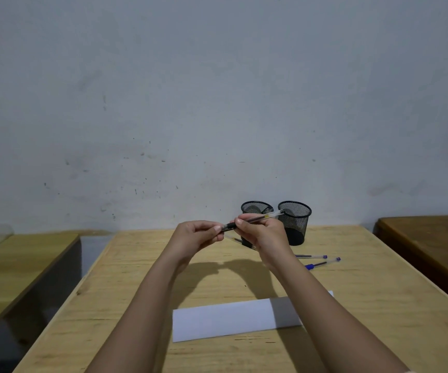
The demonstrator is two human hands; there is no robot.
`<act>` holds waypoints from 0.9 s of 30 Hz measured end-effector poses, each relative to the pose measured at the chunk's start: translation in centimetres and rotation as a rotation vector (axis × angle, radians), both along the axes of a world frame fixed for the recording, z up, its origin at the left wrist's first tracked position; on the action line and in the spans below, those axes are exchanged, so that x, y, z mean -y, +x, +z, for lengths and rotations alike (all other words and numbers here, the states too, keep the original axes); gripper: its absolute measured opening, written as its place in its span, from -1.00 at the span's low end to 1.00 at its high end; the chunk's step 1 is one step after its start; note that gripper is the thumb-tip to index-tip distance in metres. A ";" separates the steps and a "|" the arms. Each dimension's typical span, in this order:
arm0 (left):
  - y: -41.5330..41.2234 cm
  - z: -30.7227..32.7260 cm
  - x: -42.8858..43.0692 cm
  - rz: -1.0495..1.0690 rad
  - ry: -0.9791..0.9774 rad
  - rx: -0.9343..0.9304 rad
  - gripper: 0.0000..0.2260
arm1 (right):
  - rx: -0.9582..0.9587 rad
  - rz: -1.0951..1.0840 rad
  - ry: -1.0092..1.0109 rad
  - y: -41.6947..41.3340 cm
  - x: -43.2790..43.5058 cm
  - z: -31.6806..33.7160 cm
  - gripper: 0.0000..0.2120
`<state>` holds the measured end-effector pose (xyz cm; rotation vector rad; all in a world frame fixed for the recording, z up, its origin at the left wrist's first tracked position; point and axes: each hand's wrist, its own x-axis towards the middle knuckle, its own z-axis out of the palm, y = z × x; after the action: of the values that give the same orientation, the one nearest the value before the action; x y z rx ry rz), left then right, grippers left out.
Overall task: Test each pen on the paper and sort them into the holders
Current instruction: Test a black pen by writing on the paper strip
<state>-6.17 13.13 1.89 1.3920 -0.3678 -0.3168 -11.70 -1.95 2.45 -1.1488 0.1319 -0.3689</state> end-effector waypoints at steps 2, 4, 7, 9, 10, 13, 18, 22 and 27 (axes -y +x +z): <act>0.0 0.0 -0.5 0.029 0.007 -0.023 -0.92 | 0.002 -0.007 -0.040 -0.2 0.3 0.1 -0.89; 0.8 -0.5 -2.7 0.164 -0.012 -0.074 -0.91 | 0.021 -0.097 0.037 -0.7 2.6 0.4 -0.86; 2.1 -2.1 -7.4 0.307 -0.001 -0.084 -0.90 | 0.092 -0.230 0.193 -2.4 8.0 1.1 -0.88; 1.9 -2.8 -8.0 0.297 0.101 -0.026 -0.92 | 0.084 -0.232 0.161 -3.0 9.0 0.8 -0.90; 1.7 -3.1 -7.5 0.287 0.170 0.015 -0.93 | 0.062 -0.220 0.131 -3.0 8.6 0.4 -0.90; 0.7 -3.9 -4.7 0.250 0.375 0.168 -0.87 | 0.006 -0.178 0.072 -2.9 6.3 -1.2 -0.88; 0.0 -6.2 -1.9 0.246 0.450 0.111 -0.96 | -0.068 -0.219 0.017 -3.6 6.4 -2.8 -0.82; 1.1 -7.5 -1.8 0.185 0.511 0.093 -0.90 | -0.150 -0.255 -0.090 -3.9 7.3 -3.2 -0.82; 1.4 -7.2 -1.0 0.184 0.570 0.156 -0.94 | -0.243 -0.303 -0.254 -3.7 8.0 -4.0 -0.83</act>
<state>-4.74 14.10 -5.31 2.0037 -0.2840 -0.1648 -15.39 -9.91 -1.60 -1.4272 0.4873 -0.5234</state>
